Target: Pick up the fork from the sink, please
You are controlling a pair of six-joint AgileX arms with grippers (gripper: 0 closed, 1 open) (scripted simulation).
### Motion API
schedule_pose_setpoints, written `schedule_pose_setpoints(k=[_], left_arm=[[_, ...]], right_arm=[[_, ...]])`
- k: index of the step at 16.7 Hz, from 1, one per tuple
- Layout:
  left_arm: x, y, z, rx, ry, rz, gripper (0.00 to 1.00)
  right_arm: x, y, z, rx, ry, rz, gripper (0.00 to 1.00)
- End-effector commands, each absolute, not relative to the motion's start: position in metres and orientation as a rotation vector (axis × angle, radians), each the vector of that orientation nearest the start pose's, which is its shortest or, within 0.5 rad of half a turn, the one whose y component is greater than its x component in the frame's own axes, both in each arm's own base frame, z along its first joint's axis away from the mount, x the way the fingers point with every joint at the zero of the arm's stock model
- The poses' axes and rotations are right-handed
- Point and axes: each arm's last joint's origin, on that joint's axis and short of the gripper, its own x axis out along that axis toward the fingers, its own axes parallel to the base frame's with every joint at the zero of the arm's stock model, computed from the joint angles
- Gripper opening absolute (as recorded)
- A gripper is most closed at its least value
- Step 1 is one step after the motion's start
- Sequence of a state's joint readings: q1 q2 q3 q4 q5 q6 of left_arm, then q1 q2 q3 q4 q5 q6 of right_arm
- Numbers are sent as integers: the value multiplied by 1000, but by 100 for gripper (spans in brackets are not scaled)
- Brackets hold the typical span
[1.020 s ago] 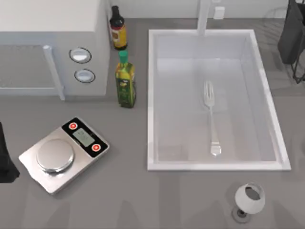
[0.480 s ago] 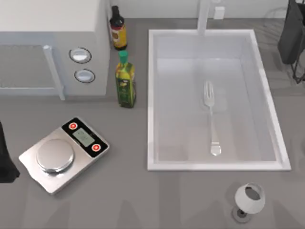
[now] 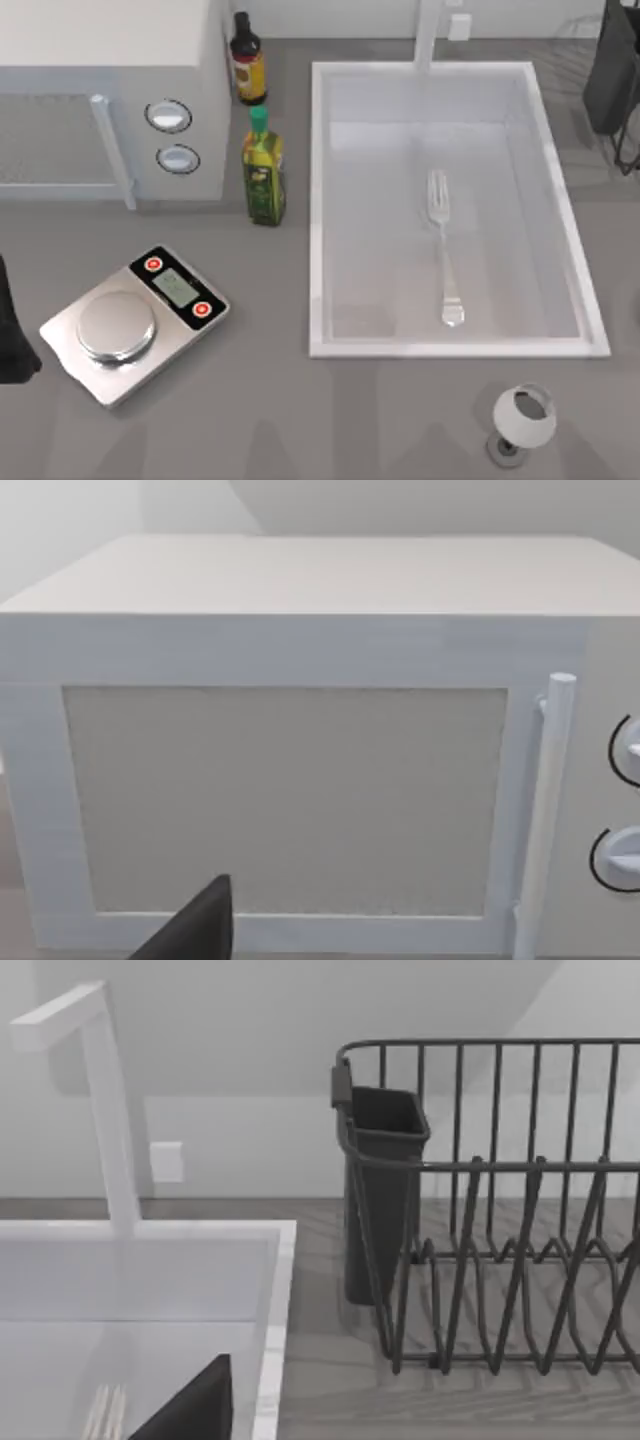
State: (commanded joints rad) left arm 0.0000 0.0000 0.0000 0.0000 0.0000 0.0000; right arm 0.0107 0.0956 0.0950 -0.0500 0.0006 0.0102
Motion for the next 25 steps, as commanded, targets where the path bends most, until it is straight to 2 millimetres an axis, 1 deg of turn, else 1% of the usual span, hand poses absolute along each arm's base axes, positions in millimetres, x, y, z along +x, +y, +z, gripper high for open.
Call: schedule_pose_setpoints(k=[2,4,6,7,9,11,13,14,15,17,18,20,22,23,25], left_arm=[[106,-1,160,0,0,0,100],[106,-1,160,0,0,0,100],[106,-1,160,0,0,0,100],[106,-1,160,0,0,0,100],[106,-1,160,0,0,0,100],[106,-1,160,0,0,0,100],[106,-1,160,0,0,0,100],[106,-1,160,0,0,0,100],[106,-1,160,0,0,0,100],[106,-1,160,0,0,0,100],[106,-1,160,0,0,0,100],[106,-1,160,0,0,0,100],[106,-1,160,0,0,0,100],[106,-1,160,0,0,0,100],[106,-1,160,0,0,0,100]], right_arm=[[111,2,202,19,109,21,100],[119,4,229,30,185,34,100],[135,8,259,43,279,48,100],[146,10,274,49,332,55,100],[175,17,302,60,445,69,100],[212,28,324,69,571,81,100],[255,41,337,76,703,89,100],[278,49,339,78,771,91,100],[301,58,339,79,840,92,100],[346,78,329,79,976,89,100],[367,89,320,76,1042,86,100],[404,111,296,69,1168,75,100],[432,131,266,57,1281,60,100],[444,141,250,50,1333,52,100],[460,158,220,37,1421,34,100]])
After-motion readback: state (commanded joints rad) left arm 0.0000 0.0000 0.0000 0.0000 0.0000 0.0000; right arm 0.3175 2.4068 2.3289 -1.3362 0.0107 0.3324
